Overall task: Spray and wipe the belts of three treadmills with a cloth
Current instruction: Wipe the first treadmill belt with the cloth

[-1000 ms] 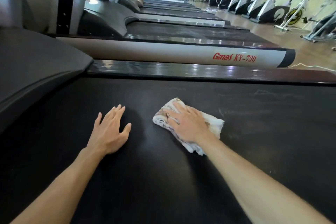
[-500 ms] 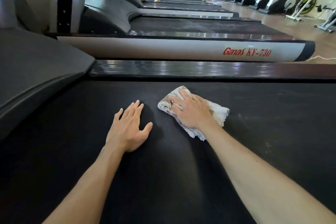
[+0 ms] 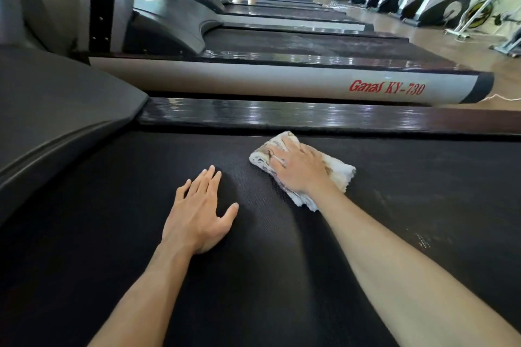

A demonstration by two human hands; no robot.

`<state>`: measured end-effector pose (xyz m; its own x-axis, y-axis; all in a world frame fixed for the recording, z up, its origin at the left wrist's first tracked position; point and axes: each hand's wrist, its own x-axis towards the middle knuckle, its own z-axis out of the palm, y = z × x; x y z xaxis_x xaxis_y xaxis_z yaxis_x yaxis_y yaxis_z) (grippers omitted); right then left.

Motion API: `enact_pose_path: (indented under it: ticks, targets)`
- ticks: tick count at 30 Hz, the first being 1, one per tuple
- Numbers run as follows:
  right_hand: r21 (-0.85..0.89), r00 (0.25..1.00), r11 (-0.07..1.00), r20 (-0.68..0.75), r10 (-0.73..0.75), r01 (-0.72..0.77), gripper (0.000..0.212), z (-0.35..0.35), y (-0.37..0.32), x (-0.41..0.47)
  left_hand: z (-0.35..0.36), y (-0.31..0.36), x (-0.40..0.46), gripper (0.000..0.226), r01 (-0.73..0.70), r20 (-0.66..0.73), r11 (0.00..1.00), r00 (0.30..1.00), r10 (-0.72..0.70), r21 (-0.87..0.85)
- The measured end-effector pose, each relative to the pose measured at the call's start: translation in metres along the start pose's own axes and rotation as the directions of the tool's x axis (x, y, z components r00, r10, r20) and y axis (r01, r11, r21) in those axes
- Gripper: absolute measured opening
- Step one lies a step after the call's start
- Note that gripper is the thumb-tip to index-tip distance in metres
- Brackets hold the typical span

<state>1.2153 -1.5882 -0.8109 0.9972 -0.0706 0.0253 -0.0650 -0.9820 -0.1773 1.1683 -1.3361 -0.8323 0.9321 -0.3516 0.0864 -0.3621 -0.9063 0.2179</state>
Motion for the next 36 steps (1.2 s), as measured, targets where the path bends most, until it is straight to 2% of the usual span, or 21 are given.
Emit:
enact_pose_path:
  ticks: [5,7,9,12,14,16,20,23,27,29,34,36]
  targets:
    - [0.019,0.958,0.959,0.044,-0.282,0.282,0.046,-0.015,0.018,-0.044,0.001,0.001,0.0,0.102,0.002,-0.016,1.0,1.0,-0.002,0.014]
    - [0.028,0.969,0.971,0.049,-0.24,0.239,0.046,-0.018,0.044,-0.046,0.001,0.002,0.0,0.102,0.002,-0.018,1.0,1.0,-0.001,0.027]
    - [0.003,0.993,0.993,0.015,-0.119,0.119,0.048,-0.018,0.057,-0.03,0.0,0.001,0.0,0.101,0.004,-0.012,0.999,1.0,-0.003,0.031]
    - [0.013,1.0,1.0,-0.002,0.002,-0.002,0.05,-0.017,0.034,0.0,-0.001,0.002,0.001,0.101,0.004,-0.005,0.999,1.0,-0.003,0.035]
    - [0.054,0.999,0.998,-0.016,0.028,-0.027,0.057,-0.016,0.008,0.009,-0.001,0.002,0.001,0.103,0.002,-0.011,0.999,1.0,-0.001,0.033]
    - [0.061,1.0,0.998,-0.001,-0.029,0.029,0.06,-0.016,-0.011,0.001,-0.002,0.001,0.0,0.103,0.0,-0.007,0.999,1.0,0.0,0.04]
    - [0.032,0.966,0.966,0.028,-0.258,0.257,0.047,-0.013,0.004,-0.021,-0.002,0.002,-0.001,0.103,0.002,-0.003,1.0,1.0,-0.002,0.019]
    - [0.011,0.984,0.984,0.019,-0.175,0.175,0.048,-0.01,0.022,-0.009,0.001,0.001,0.0,0.103,0.004,0.002,0.999,1.0,-0.004,0.037]
    - [0.001,0.999,0.999,0.01,-0.032,0.032,0.048,-0.008,-0.011,0.024,0.0,0.002,0.001,0.104,-0.001,0.001,0.998,1.0,0.001,0.055]
    - [0.026,0.998,0.998,0.032,-0.055,0.055,0.052,-0.008,-0.033,0.023,0.0,0.002,0.001,0.104,-0.004,0.004,0.999,1.0,0.004,0.044]
    - [0.057,0.948,0.947,0.032,-0.318,0.316,0.044,-0.009,-0.02,-0.017,-0.003,0.001,0.001,0.104,-0.001,0.006,0.999,1.0,0.001,0.034]
    - [0.064,0.963,0.962,0.027,-0.269,0.267,0.044,-0.007,0.003,-0.018,-0.003,0.002,0.0,0.104,0.004,0.006,0.999,1.0,-0.004,0.035]
